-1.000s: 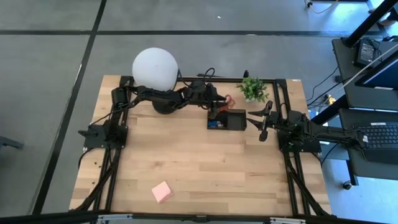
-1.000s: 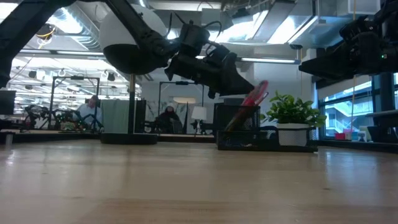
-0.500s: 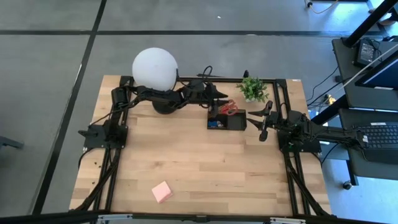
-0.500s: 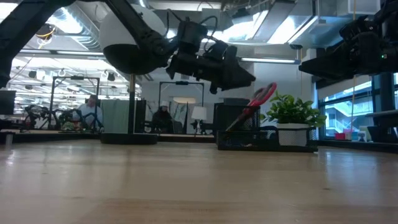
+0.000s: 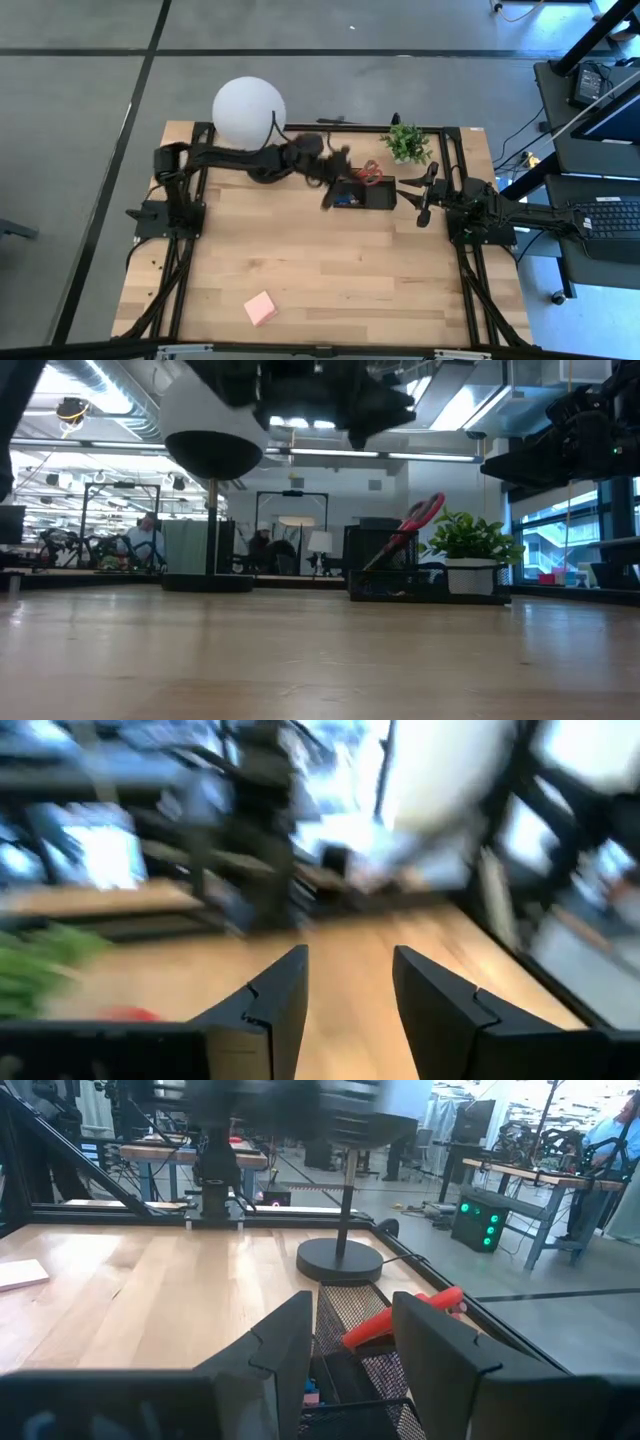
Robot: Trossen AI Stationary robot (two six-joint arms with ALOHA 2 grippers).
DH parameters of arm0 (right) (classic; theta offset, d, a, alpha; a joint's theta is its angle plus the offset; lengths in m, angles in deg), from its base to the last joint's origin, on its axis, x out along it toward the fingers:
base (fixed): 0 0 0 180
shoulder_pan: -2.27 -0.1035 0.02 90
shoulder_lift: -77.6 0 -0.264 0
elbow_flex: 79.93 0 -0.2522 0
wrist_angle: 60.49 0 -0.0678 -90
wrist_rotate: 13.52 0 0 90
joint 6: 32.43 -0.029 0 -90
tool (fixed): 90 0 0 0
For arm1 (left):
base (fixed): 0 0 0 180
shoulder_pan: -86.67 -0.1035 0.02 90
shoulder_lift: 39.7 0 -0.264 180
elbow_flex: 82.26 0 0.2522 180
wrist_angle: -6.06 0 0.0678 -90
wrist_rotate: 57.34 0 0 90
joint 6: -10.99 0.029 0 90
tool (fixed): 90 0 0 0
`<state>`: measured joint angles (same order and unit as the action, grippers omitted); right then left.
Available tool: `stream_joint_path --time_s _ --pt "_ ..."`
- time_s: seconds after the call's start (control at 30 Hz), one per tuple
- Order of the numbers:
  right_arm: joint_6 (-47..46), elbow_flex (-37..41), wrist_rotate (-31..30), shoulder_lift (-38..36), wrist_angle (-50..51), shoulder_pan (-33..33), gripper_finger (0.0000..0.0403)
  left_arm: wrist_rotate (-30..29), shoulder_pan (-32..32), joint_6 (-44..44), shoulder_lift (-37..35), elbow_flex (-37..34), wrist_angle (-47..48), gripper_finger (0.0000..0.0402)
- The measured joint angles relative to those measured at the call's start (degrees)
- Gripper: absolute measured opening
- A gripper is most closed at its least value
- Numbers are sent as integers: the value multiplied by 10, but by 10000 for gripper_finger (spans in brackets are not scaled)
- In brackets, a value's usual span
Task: Pick and place office supplies into organizer
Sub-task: Put the pink sticky notes into the black desk organizer
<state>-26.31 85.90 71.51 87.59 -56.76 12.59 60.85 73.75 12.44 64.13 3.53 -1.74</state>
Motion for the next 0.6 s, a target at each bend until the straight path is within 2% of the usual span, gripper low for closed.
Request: stream_joint_path --time_s 0.07,0.17,0.27,0.33,0.47,0.6 --pt "0 0 0 0 0 0 145 -15 33 33 -29 0 100 143" --pt "1 0 0 0 0 0 145 -103 86 31 -74 0 265 143" --pt "2 0 0 0 0 0 145 -195 136 -50 -106 0 416 145" --pt "2 0 0 0 0 0 145 -227 170 -130 -118 0 504 148" --pt "3 0 0 0 0 0 145 -229 240 -297 -122 0 601 161" --pt "4 0 0 0 0 0 145 -220 306 -415 -113 0 630 179"
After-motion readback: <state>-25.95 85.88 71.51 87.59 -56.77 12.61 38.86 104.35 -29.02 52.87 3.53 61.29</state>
